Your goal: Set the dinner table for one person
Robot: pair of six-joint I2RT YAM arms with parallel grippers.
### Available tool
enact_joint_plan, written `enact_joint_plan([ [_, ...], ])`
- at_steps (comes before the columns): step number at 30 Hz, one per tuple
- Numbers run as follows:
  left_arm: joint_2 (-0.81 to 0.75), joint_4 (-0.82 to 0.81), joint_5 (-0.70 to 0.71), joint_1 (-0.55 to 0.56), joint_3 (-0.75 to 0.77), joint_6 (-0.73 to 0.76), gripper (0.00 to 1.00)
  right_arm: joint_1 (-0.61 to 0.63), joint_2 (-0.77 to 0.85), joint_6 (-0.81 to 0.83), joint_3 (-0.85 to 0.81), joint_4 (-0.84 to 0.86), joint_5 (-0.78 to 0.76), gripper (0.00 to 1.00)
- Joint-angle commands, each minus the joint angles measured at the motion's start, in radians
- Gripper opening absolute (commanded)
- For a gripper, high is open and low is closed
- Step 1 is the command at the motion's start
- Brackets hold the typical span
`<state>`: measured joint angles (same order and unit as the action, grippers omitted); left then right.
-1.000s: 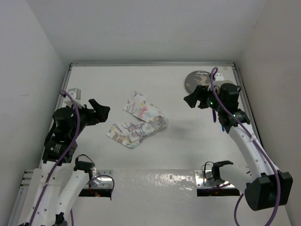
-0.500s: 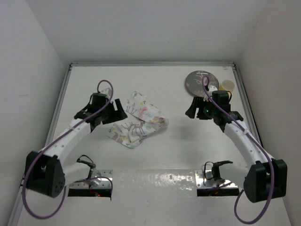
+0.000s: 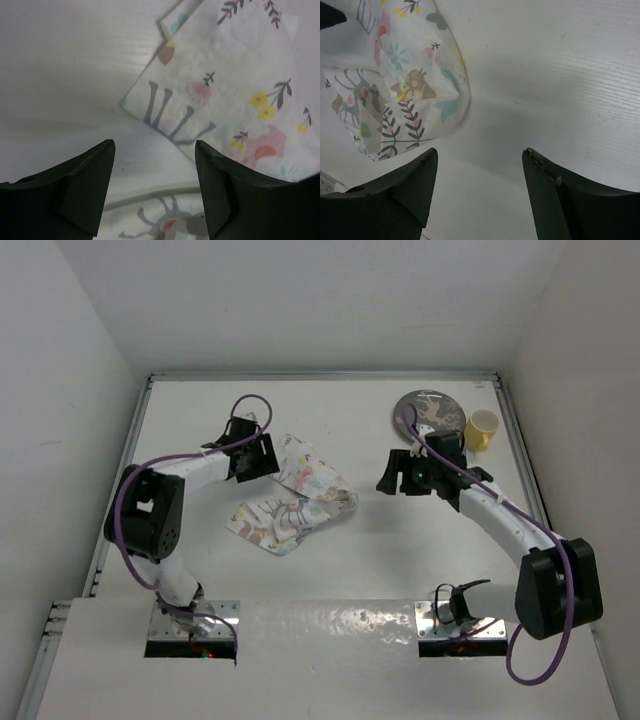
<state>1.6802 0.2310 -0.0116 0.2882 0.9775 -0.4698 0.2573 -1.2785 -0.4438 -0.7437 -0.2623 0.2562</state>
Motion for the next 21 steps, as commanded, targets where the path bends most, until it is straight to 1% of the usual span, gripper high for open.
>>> enact_joint_plan([
  [1,0.076,-0.056,0.055,0.002,0.081,0.042,0.63,0.026,-0.005,0.016,-0.049,0.028,-0.003,0.68],
  [5,0.147,-0.053,0.059,-0.001,0.148,0.071,0.56,0.056,-0.027,0.004,-0.072,0.0,-0.029,0.69],
  [11,0.219,-0.071,0.016,-0.011,0.181,0.085,0.52,0.138,-0.056,-0.07,-0.121,-0.031,-0.087,0.71],
  [13,0.234,-0.082,0.016,-0.011,0.185,0.091,0.45,0.181,-0.058,-0.113,-0.131,-0.008,-0.089,0.72],
  [14,0.239,-0.084,-0.008,-0.012,0.191,0.094,0.42,0.197,-0.062,-0.125,-0.132,0.003,-0.09,0.73],
  [15,0.248,-0.087,-0.019,-0.017,0.194,0.099,0.33,0.23,-0.064,-0.147,-0.14,0.02,-0.095,0.73],
  [17,0.254,-0.09,-0.04,-0.023,0.205,0.103,0.22,0.263,-0.093,-0.16,-0.154,0.028,-0.104,0.74],
  [18,0.254,-0.09,-0.054,-0.026,0.208,0.105,0.12,0.292,-0.11,-0.164,-0.173,0.025,-0.116,0.74],
  [20,0.253,-0.078,-0.06,-0.035,0.227,0.112,0.0,0.316,-0.165,-0.165,-0.2,0.003,-0.13,0.74],
  [21,0.24,-0.064,-0.067,-0.04,0.233,0.115,0.0,0.33,-0.18,-0.17,-0.203,0.002,-0.146,0.73],
])
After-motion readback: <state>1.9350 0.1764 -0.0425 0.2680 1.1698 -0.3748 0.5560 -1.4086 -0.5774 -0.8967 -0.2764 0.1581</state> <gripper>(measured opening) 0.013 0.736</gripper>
